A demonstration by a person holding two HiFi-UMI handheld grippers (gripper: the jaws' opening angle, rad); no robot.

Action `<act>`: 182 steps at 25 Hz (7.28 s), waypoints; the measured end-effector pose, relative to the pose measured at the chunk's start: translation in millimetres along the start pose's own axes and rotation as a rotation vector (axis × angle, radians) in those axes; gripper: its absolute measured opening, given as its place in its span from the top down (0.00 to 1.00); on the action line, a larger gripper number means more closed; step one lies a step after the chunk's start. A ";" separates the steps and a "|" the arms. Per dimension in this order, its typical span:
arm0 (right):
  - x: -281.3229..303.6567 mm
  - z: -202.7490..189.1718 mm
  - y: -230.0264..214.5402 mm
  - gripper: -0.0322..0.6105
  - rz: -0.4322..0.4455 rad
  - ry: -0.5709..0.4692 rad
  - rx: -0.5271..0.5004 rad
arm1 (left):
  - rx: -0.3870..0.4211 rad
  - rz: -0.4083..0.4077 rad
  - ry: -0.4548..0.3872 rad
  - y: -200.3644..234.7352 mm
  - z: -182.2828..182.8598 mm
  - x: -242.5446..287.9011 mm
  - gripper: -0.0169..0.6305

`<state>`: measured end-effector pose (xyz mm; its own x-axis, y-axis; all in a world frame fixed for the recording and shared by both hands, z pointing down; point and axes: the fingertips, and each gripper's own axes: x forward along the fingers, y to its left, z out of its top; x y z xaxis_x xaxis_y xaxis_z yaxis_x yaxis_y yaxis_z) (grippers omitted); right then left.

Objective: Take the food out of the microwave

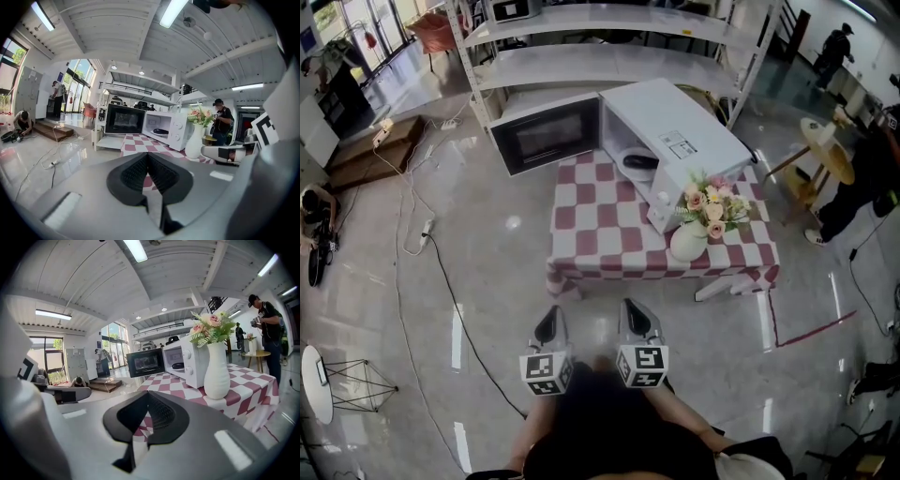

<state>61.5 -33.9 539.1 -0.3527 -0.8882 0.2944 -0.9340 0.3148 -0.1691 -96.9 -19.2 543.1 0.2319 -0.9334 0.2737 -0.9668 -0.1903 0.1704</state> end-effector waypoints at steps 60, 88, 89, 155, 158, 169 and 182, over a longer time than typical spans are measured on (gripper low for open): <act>126.8 53.8 -68.0 0.95 -0.137 0.013 0.057 | 0.002 -0.085 0.075 11.6 53.9 161.2 0.96; 198.3 81.8 -100.1 0.95 -0.261 0.003 0.042 | -0.022 -0.241 0.093 23.9 84.2 265.8 0.96; 199.8 82.6 -101.1 0.95 -0.266 0.001 0.041 | -0.022 -0.247 0.093 24.2 84.9 268.3 0.96; 236.6 89.4 -129.6 0.95 -0.383 0.037 0.065 | -0.786 -0.721 0.445 -42.8 69.2 440.8 0.96; 238.4 89.6 -130.9 0.95 -0.384 0.040 0.065 | -0.805 -0.729 0.454 -48.8 67.9 446.1 0.96; 243.2 91.0 -134.5 0.95 -0.384 0.050 0.054 | -0.890 -0.744 0.499 -65.8 58.1 455.8 0.91; 241.7 87.2 -136.6 0.95 -0.383 0.058 0.057 | -1.015 -0.721 0.528 -76.2 48.0 467.1 0.81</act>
<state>108.8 -320.8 551.3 0.0166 -0.9168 0.3990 -0.9945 -0.0565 -0.0883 80.0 -455.3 612.6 0.8853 -0.4503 0.1163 -0.1617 -0.0634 0.9848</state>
